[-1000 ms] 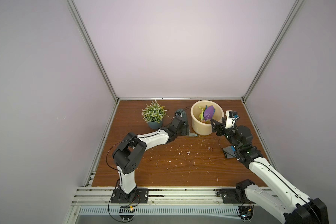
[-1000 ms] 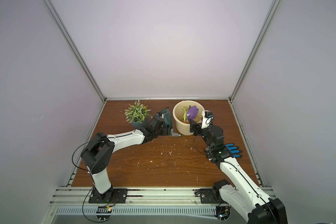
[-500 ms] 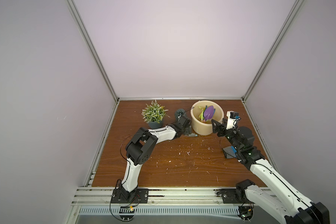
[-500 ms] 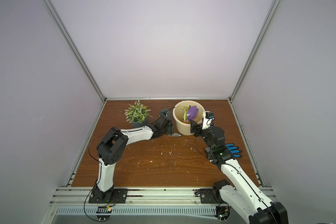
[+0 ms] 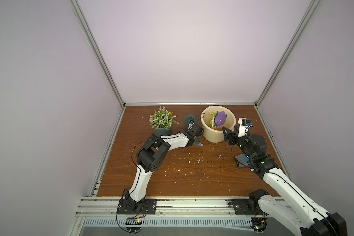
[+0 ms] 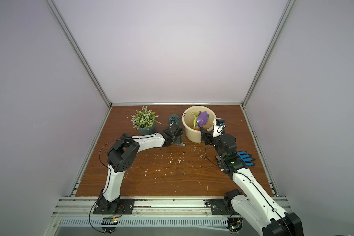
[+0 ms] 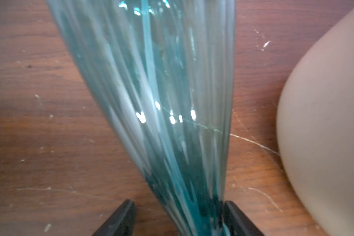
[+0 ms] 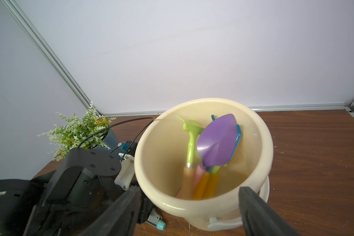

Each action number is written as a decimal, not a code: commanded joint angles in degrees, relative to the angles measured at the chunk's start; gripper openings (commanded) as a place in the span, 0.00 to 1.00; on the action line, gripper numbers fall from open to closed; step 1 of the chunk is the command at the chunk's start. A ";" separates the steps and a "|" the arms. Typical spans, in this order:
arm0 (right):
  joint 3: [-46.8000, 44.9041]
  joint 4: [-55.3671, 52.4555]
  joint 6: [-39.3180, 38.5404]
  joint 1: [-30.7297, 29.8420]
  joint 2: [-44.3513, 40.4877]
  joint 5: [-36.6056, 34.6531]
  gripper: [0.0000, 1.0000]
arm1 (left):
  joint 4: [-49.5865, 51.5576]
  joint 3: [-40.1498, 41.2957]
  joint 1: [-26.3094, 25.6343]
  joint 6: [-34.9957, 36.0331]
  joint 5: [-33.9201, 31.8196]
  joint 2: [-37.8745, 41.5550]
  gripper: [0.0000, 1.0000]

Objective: Organize the gardening tools
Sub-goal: Adjust the gardening tool at the center of the board.

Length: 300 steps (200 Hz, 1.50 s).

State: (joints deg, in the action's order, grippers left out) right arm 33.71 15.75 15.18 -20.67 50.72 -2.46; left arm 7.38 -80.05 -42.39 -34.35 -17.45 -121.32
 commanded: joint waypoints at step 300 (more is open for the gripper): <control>-4.47 9.99 2.42 -0.97 1.55 18.70 0.85 | 0.61 7.37 3.72 1.14 10.10 23.09 0.00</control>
State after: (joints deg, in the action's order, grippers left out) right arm 30.20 19.11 16.99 -21.06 52.82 11.25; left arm 8.03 -69.73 -40.32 -29.02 -10.70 -100.79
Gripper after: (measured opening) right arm 0.851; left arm 0.330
